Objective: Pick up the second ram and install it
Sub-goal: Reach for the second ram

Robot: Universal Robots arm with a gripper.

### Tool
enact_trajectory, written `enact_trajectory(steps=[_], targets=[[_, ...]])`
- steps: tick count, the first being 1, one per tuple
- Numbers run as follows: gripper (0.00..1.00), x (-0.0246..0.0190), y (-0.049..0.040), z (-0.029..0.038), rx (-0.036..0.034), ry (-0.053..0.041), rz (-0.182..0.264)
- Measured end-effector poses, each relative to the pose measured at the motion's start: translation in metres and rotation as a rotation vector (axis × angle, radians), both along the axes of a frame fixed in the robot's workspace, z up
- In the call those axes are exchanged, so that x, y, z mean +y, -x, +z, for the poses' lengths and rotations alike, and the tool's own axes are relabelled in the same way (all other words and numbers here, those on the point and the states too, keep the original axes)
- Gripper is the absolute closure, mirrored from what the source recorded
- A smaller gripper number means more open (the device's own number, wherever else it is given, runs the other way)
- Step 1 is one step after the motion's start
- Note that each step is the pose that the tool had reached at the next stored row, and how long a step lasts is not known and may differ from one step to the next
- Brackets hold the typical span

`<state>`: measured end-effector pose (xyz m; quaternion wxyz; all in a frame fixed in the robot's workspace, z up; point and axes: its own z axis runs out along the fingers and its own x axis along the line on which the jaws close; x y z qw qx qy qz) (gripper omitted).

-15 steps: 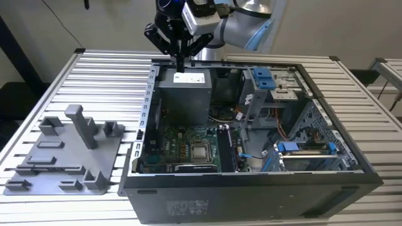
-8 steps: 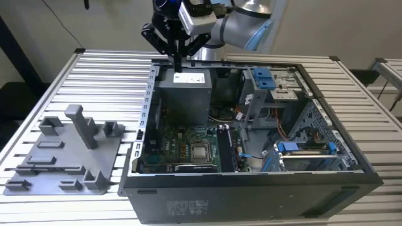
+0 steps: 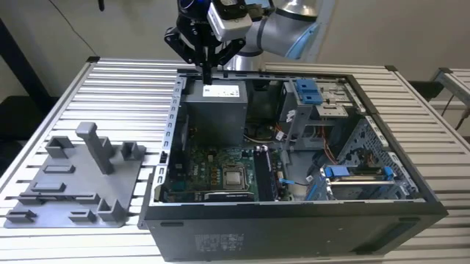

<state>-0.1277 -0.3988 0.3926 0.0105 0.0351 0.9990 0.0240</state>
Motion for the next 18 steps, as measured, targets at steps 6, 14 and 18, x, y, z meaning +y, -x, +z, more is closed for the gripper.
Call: enact_trajectory(steps=[6,14,18], targets=[[0.89,0.0001,0.0004,0.0,0.0,0.0,0.0],[0.89,0.0001,0.0107,0.0,-0.0009,0.0,0.0],[0.89,0.0001,0.0184,0.0,-0.0017,-0.0001,0.0]])
